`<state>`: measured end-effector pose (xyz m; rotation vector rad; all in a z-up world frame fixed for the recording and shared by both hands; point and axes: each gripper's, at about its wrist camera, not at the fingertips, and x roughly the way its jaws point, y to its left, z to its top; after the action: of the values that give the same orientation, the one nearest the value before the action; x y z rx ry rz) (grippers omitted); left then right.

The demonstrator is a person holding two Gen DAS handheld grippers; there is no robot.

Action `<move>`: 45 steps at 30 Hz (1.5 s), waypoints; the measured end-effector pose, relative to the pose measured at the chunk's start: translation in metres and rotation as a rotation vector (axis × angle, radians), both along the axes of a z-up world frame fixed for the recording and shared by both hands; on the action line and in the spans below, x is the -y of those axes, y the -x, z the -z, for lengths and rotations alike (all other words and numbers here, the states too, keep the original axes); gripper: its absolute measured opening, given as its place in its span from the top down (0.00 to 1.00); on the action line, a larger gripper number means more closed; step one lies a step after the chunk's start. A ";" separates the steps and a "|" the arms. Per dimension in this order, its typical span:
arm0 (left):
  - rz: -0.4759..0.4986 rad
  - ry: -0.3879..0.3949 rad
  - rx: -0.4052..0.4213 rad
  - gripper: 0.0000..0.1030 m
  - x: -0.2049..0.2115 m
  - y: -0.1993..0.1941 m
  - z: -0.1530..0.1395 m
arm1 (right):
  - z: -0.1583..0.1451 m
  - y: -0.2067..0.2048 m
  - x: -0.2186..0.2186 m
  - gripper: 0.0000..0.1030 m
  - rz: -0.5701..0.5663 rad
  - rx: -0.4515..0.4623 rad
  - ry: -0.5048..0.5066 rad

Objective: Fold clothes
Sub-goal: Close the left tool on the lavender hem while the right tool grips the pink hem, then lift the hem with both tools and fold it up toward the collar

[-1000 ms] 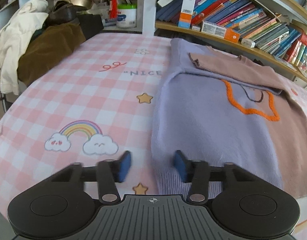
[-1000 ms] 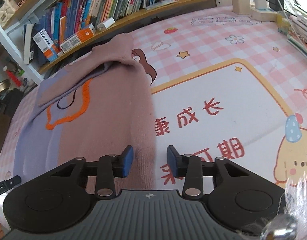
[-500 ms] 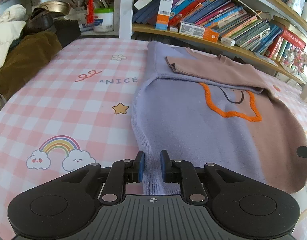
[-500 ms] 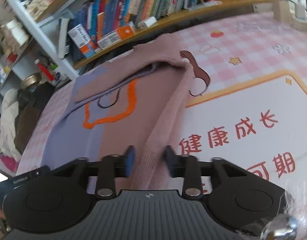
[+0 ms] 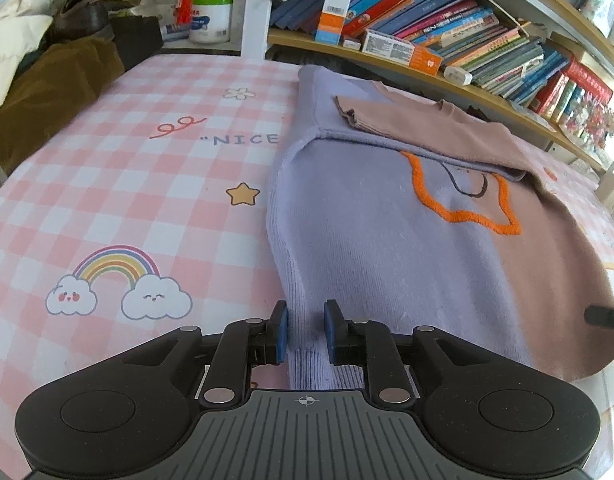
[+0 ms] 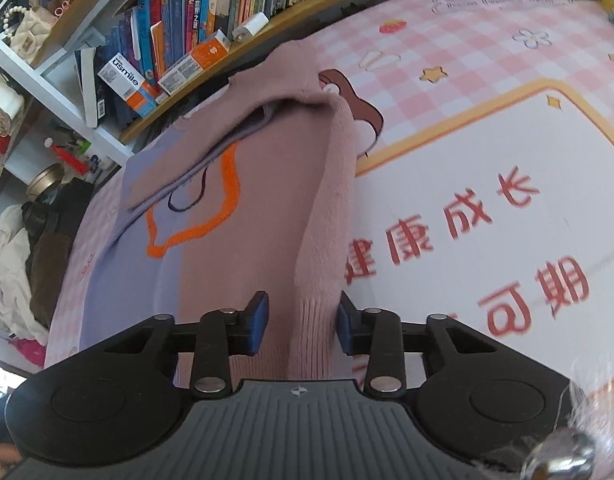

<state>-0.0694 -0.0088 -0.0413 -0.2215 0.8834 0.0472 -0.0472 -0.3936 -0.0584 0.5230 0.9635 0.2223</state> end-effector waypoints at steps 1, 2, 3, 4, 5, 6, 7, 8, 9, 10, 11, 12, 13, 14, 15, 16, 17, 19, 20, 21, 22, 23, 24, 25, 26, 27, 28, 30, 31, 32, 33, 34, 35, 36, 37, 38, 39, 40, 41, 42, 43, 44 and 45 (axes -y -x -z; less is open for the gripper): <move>-0.004 0.005 0.000 0.82 0.000 0.000 0.000 | 0.001 0.001 0.001 0.84 0.000 -0.006 -0.001; -0.007 0.009 -0.001 0.84 -0.001 0.000 0.000 | 0.001 0.003 0.001 0.89 0.001 -0.013 0.004; -0.009 0.012 -0.001 0.85 -0.001 -0.001 0.000 | 0.002 0.003 0.002 0.90 0.000 -0.015 0.011; -0.012 0.014 0.000 0.85 -0.001 0.000 0.000 | 0.002 0.005 0.003 0.91 0.000 -0.016 0.015; -0.016 0.017 0.000 0.90 -0.001 0.000 0.000 | 0.002 0.006 0.005 0.91 0.000 -0.019 0.015; -0.020 0.021 -0.001 0.94 -0.002 0.000 0.000 | 0.002 0.006 0.006 0.92 0.001 -0.022 0.013; -0.024 0.025 -0.001 0.94 -0.002 0.001 0.000 | 0.002 0.008 0.008 0.92 0.001 -0.024 0.007; -0.026 0.027 -0.001 0.95 -0.002 0.002 0.000 | 0.001 0.010 0.010 0.92 0.003 -0.026 -0.002; -0.026 0.027 -0.001 0.95 -0.002 0.004 0.000 | 0.001 0.012 0.012 0.92 0.003 -0.027 -0.008; -0.025 0.027 -0.001 0.95 -0.001 0.005 0.000 | 0.000 0.014 0.013 0.92 0.002 -0.026 -0.011; -0.025 0.029 -0.001 0.95 -0.001 0.007 0.000 | -0.001 0.016 0.014 0.92 0.001 -0.025 -0.013; -0.025 0.030 -0.001 0.95 0.000 0.008 0.000 | -0.003 0.018 0.015 0.92 -0.001 -0.024 -0.014; -0.025 0.033 -0.002 0.95 0.001 0.011 -0.001 | -0.004 0.021 0.016 0.92 -0.002 -0.021 -0.016; -0.025 0.036 -0.002 0.95 0.001 0.013 -0.001 | -0.005 0.024 0.018 0.92 -0.004 -0.020 -0.018; -0.026 0.042 -0.003 0.95 0.002 0.017 -0.002 | -0.007 0.027 0.020 0.92 -0.006 -0.019 -0.021; -0.027 0.048 -0.004 0.95 0.002 0.020 -0.002 | -0.008 0.030 0.022 0.92 -0.007 -0.018 -0.023; -0.028 0.053 -0.004 0.95 0.003 0.024 -0.003 | -0.009 0.034 0.024 0.92 -0.010 -0.019 -0.026; -0.035 0.065 -0.005 0.95 0.004 0.032 -0.004 | -0.010 0.040 0.028 0.92 -0.017 -0.022 -0.033; -0.040 0.070 -0.004 0.95 0.005 0.037 -0.004 | -0.010 0.044 0.030 0.92 -0.021 -0.024 -0.036; -0.044 0.076 -0.004 0.95 0.006 0.042 -0.005 | -0.010 0.047 0.031 0.92 -0.026 -0.025 -0.038; -0.049 0.081 -0.003 0.95 0.007 0.046 -0.006 | -0.010 0.051 0.033 0.92 -0.030 -0.026 -0.041; -0.054 0.086 -0.002 0.95 0.008 0.051 -0.006 | -0.011 0.055 0.035 0.92 -0.034 -0.027 -0.043; -0.059 0.091 -0.001 0.95 0.009 0.056 -0.007 | -0.011 0.058 0.037 0.92 -0.038 -0.028 -0.045; -0.062 0.094 -0.001 0.95 0.010 0.061 -0.007 | -0.011 0.062 0.039 0.92 -0.043 -0.030 -0.048; -0.066 0.097 -0.001 0.95 0.011 0.066 -0.007 | -0.011 0.065 0.041 0.92 -0.049 -0.031 -0.050; -0.072 0.100 -0.001 0.95 0.012 0.071 -0.007 | -0.012 0.068 0.043 0.92 -0.056 -0.033 -0.052; -0.077 0.103 -0.001 0.95 0.013 0.075 -0.007 | -0.012 0.072 0.044 0.92 -0.065 -0.035 -0.054; -0.089 0.111 -0.002 0.95 0.014 0.084 -0.007 | -0.013 0.078 0.047 0.92 -0.084 -0.037 -0.059; -0.094 0.117 -0.003 0.95 0.014 0.088 -0.007 | -0.014 0.082 0.048 0.92 -0.094 -0.038 -0.061; -0.096 0.120 -0.005 0.95 0.014 0.093 -0.007 | -0.014 0.085 0.050 0.92 -0.103 -0.040 -0.063; -0.097 0.120 -0.007 0.95 0.014 0.096 -0.007 | -0.014 0.089 0.051 0.92 -0.112 -0.044 -0.066; -0.097 0.120 -0.009 0.95 0.015 0.100 -0.007 | -0.014 0.092 0.053 0.92 -0.120 -0.047 -0.069; -0.098 0.121 -0.012 0.95 0.015 0.104 -0.007 | -0.014 0.095 0.054 0.92 -0.126 -0.051 -0.072; -0.100 0.121 -0.015 0.95 0.015 0.107 -0.006 | -0.013 0.097 0.055 0.92 -0.132 -0.055 -0.074; -0.102 0.122 -0.018 0.95 0.015 0.111 -0.006 | -0.013 0.100 0.057 0.92 -0.138 -0.059 -0.077; -0.104 0.124 -0.021 0.95 0.016 0.114 -0.005 | -0.013 0.102 0.058 0.92 -0.143 -0.064 -0.078; -0.106 0.125 -0.024 0.95 0.016 0.117 -0.004 | -0.013 0.104 0.059 0.92 -0.148 -0.067 -0.080; -0.107 0.125 -0.027 0.95 0.017 0.120 -0.004 | -0.012 0.106 0.060 0.92 -0.153 -0.070 -0.080; -0.108 0.125 -0.029 0.95 0.018 0.122 -0.003 | -0.012 0.108 0.061 0.92 -0.158 -0.073 -0.080; -0.110 0.126 -0.032 0.95 0.020 0.125 -0.003 | -0.012 0.110 0.062 0.92 -0.161 -0.078 -0.080; -0.111 0.127 -0.033 0.95 0.020 0.127 -0.003 | -0.011 0.112 0.062 0.92 -0.165 -0.083 -0.081; -0.112 0.129 -0.035 0.95 0.020 0.129 -0.002 | -0.011 0.112 0.063 0.92 -0.168 -0.088 -0.083; -0.113 0.129 -0.036 0.95 0.020 0.131 -0.002 | -0.010 0.113 0.064 0.92 -0.168 -0.095 -0.086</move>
<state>-0.2001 -0.0292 -0.0394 -0.3921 0.9104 0.0994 -0.1602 -0.4574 -0.0481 0.5353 1.0951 0.3946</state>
